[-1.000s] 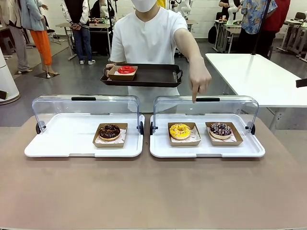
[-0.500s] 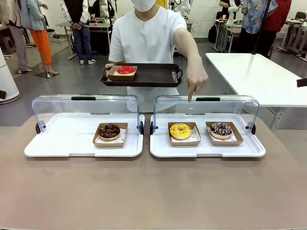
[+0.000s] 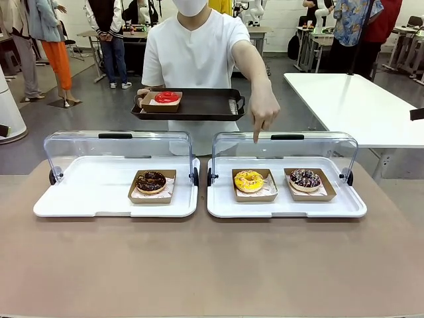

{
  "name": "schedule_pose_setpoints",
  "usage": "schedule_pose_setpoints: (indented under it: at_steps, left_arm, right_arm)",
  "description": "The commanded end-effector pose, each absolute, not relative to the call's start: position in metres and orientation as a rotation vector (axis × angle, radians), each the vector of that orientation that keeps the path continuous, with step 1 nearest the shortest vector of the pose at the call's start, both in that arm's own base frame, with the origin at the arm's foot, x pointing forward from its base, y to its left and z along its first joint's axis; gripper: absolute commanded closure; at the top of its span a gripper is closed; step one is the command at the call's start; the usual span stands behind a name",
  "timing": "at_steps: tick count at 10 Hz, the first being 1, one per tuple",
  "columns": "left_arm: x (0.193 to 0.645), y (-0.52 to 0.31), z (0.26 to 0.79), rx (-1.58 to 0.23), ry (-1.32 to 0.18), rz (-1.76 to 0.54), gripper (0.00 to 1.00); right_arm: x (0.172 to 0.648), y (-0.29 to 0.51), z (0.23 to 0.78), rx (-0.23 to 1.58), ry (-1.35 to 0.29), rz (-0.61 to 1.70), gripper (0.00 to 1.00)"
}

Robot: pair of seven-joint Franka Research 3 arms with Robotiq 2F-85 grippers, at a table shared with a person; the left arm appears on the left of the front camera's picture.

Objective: Provide the desired donut to the person.
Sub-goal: Pick up and lift the Paper togo box containing the Donut pointed at by the person.

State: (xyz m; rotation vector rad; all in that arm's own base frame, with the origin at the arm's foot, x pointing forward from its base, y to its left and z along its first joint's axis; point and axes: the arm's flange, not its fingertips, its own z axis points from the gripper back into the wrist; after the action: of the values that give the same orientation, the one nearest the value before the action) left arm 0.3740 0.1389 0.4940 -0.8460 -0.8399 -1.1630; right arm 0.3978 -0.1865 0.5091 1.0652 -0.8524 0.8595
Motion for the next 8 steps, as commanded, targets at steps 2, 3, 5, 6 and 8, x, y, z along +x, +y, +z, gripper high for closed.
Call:
schedule_pose_setpoints:
  at_steps: [2, 3, 5, 6, 8]
  left_arm:
    - [0.3706, 0.1372, 0.4945, -0.849, -0.86, -1.161, 0.0]
    - [0.3706, 0.1372, 0.4945, -0.849, -0.86, -1.161, 0.0]
    - [0.3706, 0.1372, 0.4945, -0.849, -0.86, -1.161, 0.0]
    - [0.3706, 0.1372, 0.4945, -0.849, -0.86, -1.161, 0.0]
    - [0.3706, 0.1372, 0.4945, -0.849, -0.86, -1.161, 0.0]
  right_arm:
    - [0.3979, -0.1854, 0.5094, 1.068, -0.854, 0.861, 0.0]
    - [0.3979, -0.1854, 0.5094, 1.068, -0.854, 0.861, 0.0]
    - [0.3979, -0.1854, 0.5094, 1.068, -0.854, 0.861, 0.0]
    - [0.3979, -0.1854, 0.5094, 1.068, -0.854, 0.861, 0.0]
    - [0.3979, -0.1854, 0.5094, 1.068, -0.854, 0.861, 0.0]
